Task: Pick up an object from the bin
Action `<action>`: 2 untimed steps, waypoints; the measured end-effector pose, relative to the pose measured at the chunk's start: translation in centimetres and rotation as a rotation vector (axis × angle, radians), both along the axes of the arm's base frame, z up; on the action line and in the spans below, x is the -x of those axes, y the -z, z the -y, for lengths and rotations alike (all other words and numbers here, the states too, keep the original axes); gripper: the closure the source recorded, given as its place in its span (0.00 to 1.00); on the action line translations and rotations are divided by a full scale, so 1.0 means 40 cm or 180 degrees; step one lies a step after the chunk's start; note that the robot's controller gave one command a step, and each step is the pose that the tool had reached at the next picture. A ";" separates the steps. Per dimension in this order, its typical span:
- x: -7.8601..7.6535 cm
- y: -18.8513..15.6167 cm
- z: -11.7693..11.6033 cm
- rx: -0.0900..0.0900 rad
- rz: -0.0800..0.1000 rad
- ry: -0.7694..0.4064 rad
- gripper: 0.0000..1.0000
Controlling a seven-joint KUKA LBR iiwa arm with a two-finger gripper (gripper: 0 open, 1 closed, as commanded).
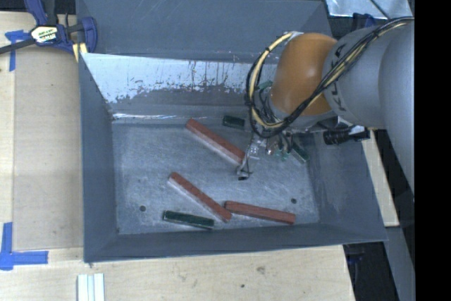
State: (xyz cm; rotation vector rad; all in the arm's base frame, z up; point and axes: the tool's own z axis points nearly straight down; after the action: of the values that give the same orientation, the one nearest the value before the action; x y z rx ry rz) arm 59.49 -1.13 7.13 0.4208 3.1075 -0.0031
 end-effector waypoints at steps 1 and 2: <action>-0.003 -0.004 -0.005 -0.0006 0.0019 -0.0004 1.00; -0.041 -0.288 -0.093 -0.0001 0.0008 -0.1303 1.00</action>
Offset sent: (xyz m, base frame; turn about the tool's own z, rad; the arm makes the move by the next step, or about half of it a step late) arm 0.0000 0.0000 0.0000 0.0000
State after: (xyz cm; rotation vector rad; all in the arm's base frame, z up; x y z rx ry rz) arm 61.12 2.58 18.65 -0.2191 3.1255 -0.0002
